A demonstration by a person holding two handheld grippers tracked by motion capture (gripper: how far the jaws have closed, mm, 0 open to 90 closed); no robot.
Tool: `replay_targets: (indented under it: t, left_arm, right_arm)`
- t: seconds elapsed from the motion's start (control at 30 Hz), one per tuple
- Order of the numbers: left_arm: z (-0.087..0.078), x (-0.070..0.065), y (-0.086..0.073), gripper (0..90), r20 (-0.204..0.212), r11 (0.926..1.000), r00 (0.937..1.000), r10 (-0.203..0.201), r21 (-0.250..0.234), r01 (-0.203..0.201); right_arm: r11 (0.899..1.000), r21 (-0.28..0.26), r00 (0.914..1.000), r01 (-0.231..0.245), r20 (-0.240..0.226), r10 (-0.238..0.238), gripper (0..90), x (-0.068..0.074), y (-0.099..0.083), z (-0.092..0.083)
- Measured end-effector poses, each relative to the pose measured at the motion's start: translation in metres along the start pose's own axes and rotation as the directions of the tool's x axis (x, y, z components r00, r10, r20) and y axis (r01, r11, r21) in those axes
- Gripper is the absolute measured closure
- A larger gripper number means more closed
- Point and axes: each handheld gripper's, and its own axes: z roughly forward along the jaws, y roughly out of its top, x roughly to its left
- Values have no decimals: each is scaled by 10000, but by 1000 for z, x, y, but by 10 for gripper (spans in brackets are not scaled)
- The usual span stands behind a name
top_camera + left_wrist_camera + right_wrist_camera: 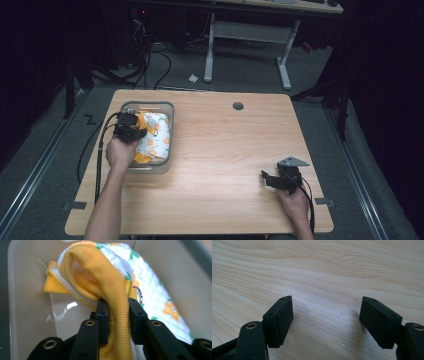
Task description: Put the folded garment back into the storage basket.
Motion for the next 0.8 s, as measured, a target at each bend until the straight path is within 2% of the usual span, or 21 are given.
replay_targets:
  t: [0.03, 0.17, 0.2, 0.33, 0.47, 0.6, 0.8]
  left_arm:
    - [1, 1, 0, 645, -247, 9998, 9995, -173, 97, 175]
    - [0, 0, 0, 534, -594, 9999, 9981, -151, 44, 154]
    - [-1, -1, 0, 482, -650, 9999, 9978, -135, -8, 135]
    - [-10, -3, 1, 432, -879, 9989, 9961, -97, -473, 55]
    - [-21, -7, 2, 403, -804, 9946, 9967, -86, -1037, 2]
    - [-27, -15, 2, 379, -631, 9906, 9980, 33, -1362, -119]
    - [-37, -28, 2, 376, -394, 9808, 9989, 266, -1919, -337]
  right_arm:
    - [10000, -1, 10000, 2, 2, -2, 272, 0, 0, 0]
    - [10000, 0, 10000, -13, 5, 13, 272, 0, 0, 0]
    - [10000, 2, 10000, -15, 4, 15, 272, 0, 0, 0]
    - [10000, 1, 10000, -14, 7, 14, 272, 0, 0, 0]
    - [10000, -2, 10000, -14, 6, 14, 272, 0, 0, 0]
    - [10000, 0, 10000, -15, 6, 15, 272, 0, 0, 0]
    - [10000, -1, 10000, -14, 9, 14, 273, 0, 0, 0]
